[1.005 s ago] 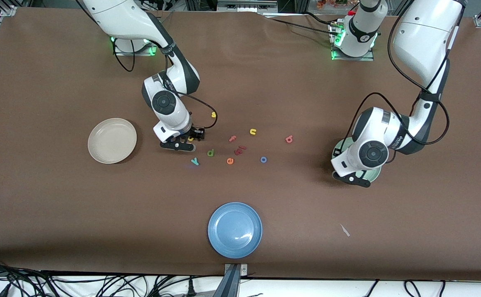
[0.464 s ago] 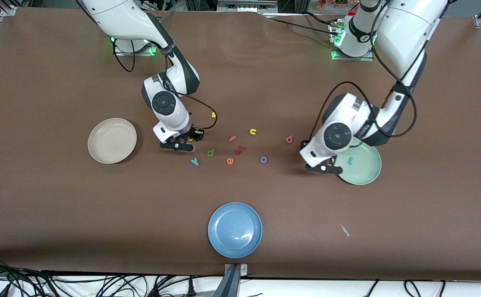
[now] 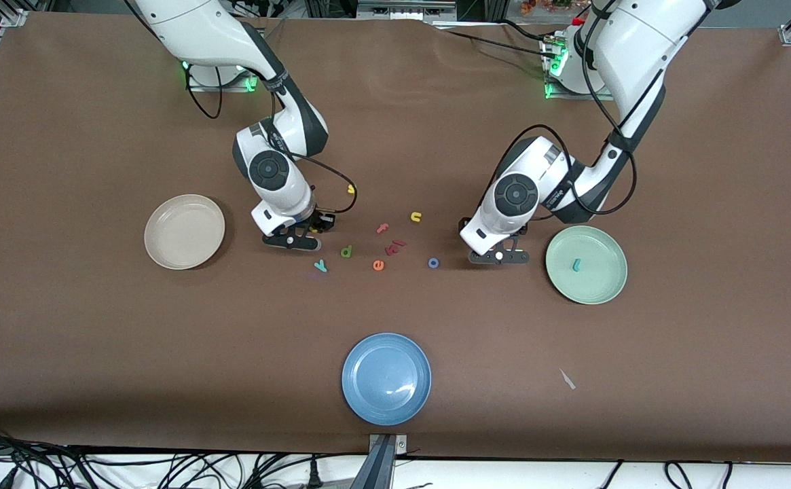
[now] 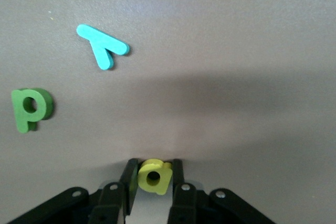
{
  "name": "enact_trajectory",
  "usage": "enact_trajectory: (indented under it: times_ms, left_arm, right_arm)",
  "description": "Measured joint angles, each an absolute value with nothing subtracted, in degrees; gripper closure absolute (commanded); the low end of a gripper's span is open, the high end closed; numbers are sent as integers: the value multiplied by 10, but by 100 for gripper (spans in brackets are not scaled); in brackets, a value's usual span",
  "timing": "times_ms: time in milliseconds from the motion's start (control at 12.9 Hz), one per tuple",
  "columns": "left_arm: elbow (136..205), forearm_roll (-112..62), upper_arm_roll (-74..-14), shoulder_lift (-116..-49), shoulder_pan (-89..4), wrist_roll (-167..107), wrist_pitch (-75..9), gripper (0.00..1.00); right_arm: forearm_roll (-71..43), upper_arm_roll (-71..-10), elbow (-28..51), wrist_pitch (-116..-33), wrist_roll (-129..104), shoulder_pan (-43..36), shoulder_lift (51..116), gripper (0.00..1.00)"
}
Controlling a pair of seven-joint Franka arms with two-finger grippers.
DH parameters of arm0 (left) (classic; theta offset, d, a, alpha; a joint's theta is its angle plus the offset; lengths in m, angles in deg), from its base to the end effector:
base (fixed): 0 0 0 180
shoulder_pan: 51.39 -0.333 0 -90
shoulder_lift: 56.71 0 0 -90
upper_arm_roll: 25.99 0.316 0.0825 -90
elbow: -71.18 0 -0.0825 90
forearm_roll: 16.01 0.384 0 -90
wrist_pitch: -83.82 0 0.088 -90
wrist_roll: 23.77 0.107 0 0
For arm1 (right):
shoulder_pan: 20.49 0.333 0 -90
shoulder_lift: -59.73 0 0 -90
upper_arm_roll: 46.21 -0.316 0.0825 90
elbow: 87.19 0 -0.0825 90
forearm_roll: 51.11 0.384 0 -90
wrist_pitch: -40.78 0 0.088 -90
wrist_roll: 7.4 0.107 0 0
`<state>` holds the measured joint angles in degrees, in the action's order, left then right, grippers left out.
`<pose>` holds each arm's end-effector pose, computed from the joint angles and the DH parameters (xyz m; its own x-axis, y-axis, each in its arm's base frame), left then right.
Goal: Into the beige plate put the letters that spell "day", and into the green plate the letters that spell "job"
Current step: 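Carry the yellow letter to the white plate while the left gripper grasps pink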
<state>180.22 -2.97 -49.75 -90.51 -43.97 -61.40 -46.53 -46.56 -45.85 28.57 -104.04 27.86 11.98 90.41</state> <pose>0.5304 -0.3051 0.1971 0.9860 -0.0025 -0.1667 -0.0075 -0.9995 -0.0293 0.5071 0.3173 0.1788 0.9918 -0.1189 -0.0475 -0.1198 -0.9927 -0.0162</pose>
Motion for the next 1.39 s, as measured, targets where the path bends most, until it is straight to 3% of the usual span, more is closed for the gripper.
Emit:
enact_trajectory:
  times_ms: [155,386,618,696,773,1082,1159,1237,1314,1391]
  left_arm:
    - [1829,-30,-496,-908,-440,-616,-498,0]
    - [1838,-30,-496,-912,-440,-621,-522,1]
    - [1839,-30,-496,-919,-438,-627,-528,1]
    - [1839,-30,-497,-921,-436,-631,-531,9]
    - [1839,-30,-497,-923,-432,-636,-532,23]
    - [1838,9,-500,-922,-424,-647,-534,93]
    - [1838,15,-500,-920,-424,-654,-534,100]
    - [1838,17,-500,-919,-423,-663,-534,100]
    - [1838,18,-500,-915,-423,-667,-531,100]
    - [1838,18,-500,-916,-423,-672,-532,100]
  right_arm:
    - [-466,-457,265,-1006,279,119,904,80]
    - [-466,-444,192,-872,254,108,898,80]
    - [-465,-385,179,-808,135,99,870,80]
    - [-465,-365,185,-801,98,96,862,79]
    - [-466,-345,196,-798,65,94,854,79]
    - [-466,-274,262,-853,-79,92,836,79]
    - [-466,-256,282,-882,-124,92,833,79]
    - [-466,-237,300,-909,-170,91,832,79]
    - [-466,-226,311,-932,-203,89,832,63]
    - [-466,-219,321,-948,-228,84,832,1]
